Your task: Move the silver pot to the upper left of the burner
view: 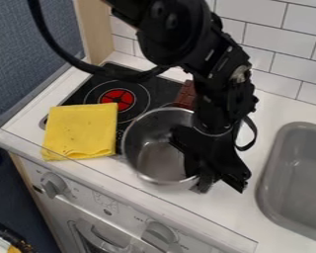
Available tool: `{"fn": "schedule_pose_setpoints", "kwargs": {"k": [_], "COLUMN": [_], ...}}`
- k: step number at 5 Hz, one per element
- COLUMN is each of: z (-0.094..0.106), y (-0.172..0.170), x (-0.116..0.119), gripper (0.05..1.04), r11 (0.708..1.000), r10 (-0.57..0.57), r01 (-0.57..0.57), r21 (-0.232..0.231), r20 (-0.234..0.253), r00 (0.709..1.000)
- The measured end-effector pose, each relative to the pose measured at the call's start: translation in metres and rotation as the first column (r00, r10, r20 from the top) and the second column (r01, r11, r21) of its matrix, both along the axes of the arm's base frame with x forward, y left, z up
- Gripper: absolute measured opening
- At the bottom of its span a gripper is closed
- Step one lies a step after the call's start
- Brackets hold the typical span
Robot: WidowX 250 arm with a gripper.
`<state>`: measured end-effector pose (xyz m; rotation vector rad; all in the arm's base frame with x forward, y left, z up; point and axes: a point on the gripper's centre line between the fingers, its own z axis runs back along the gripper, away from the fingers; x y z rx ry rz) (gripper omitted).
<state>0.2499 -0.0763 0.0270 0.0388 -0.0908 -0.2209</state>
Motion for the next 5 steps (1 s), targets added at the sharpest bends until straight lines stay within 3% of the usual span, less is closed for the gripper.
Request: {"fn": "schedule_pose_setpoints", "kwargs": {"k": [1, 2, 3, 4, 5], "z": [0.000, 0.011, 0.057, 0.105, 0.094], "y": [0.001, 0.003, 0.031, 0.058, 0.091], "x": [-0.001, -0.003, 0.025, 0.073, 0.122], "gripper": [0.087, 0.084, 0.083, 0.083, 0.083], "r11": [1.000, 1.000, 0.997, 0.985, 0.970], "r10": [-0.008, -0.027, 0.017, 0.115, 0.214], "r01": [0.008, 0.027, -0.012, -0.098, -0.203], "r21": [0.007, 0.009, -0.074, -0.142, -0.132], "r20": [-0.003, -0.006, 0.063, 0.116, 0.075], "r00": [1.000, 1.000, 0.998, 0.987, 0.974]}}
